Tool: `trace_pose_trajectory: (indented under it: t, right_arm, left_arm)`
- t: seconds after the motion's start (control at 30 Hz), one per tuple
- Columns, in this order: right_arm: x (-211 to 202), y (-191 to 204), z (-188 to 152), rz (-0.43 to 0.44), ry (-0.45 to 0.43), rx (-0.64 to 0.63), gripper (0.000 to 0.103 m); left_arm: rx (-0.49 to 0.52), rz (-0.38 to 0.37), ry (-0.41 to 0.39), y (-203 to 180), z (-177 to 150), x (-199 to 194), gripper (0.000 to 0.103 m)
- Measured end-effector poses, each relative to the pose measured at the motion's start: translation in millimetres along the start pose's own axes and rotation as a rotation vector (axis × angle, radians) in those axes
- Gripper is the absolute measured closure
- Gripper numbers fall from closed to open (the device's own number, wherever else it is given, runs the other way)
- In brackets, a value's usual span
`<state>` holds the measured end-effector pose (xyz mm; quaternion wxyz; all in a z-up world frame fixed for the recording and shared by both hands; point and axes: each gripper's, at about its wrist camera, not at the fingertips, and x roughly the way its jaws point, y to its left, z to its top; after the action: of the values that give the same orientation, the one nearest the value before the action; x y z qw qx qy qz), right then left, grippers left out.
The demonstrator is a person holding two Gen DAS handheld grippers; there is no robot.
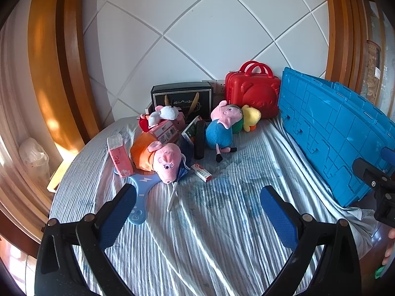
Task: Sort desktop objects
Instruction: 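Move both grippers toward the pink pig plush in the orange dress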
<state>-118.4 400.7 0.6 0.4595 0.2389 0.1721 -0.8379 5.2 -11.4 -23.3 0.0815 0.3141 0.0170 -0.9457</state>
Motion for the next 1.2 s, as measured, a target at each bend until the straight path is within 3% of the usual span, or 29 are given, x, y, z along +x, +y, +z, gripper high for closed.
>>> trace_pose_trajectory:
  t: [0.7,0.93,1.2]
  right_arm:
    - [29,2,5,0.004,0.045,-0.009,0.0]
    - [59,3,10,0.034,0.082,-0.026,0.0]
    - [149,33,14,0.157,0.221,-0.108,0.0]
  left_arm:
    - [-0.042,0.017,0.043,13,0,29,0.001]
    - [-0.114,0.151,0.099,45,-10,62,0.001]
    - [-0.231,0.231,0.252,118,-47,119,0.001]
